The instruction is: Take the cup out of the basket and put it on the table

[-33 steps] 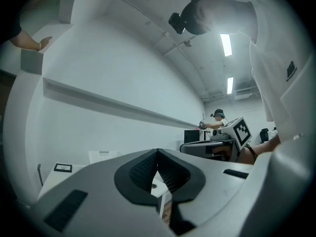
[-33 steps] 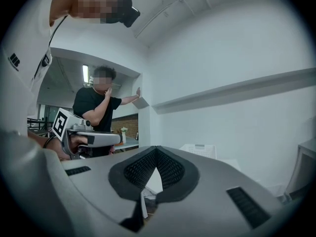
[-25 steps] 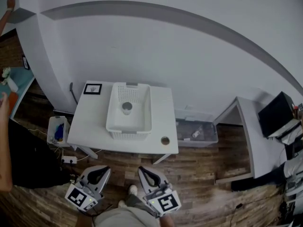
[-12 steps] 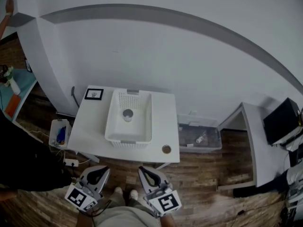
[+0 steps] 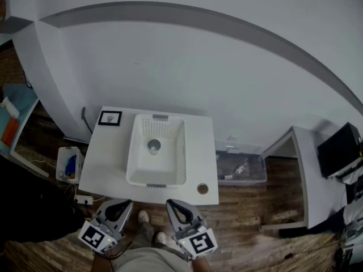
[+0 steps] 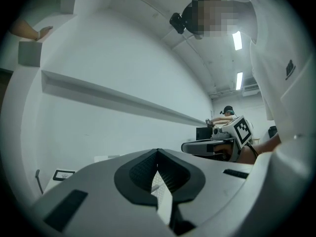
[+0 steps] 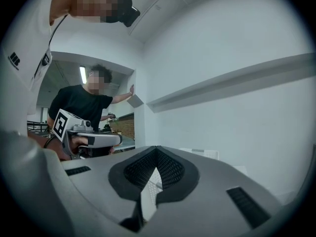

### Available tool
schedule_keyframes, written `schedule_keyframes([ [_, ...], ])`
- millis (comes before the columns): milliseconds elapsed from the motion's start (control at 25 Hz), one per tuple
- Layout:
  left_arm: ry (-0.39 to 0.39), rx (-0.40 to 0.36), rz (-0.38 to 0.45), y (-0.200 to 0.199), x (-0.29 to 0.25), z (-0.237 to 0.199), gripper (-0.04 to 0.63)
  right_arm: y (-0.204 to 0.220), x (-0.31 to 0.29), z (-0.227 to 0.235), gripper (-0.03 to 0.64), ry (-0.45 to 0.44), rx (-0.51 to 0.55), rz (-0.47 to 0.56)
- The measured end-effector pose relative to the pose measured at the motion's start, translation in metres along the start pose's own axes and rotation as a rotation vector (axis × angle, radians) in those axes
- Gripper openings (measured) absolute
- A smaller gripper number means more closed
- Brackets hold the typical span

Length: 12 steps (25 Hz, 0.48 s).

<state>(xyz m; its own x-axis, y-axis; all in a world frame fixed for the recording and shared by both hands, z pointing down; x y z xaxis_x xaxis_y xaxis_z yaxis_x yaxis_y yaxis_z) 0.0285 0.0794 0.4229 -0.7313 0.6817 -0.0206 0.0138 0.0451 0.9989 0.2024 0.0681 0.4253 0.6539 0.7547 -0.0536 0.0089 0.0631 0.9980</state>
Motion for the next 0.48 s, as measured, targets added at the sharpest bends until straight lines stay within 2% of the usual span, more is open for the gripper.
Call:
schedule_keyframes([
  [480,0.050,0.006,0.001,0.000,-0.040,-0.067,0.002,0.000,-0.065,0.032,0.009,0.038,0.007,-0.032],
])
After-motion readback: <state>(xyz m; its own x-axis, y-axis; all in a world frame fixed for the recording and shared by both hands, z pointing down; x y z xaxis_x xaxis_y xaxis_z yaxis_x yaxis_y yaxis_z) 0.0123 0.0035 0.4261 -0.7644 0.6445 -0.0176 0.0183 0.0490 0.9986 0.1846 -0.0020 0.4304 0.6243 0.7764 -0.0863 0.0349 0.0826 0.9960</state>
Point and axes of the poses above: the fingertips, and each gripper's own axes: x backward along the fingers, z to its right, y out of its underside, the point moved 5 cm from there along x, backward along the fingers, and after that the axes turned 1 degree about -x, right-handed, at the moved point
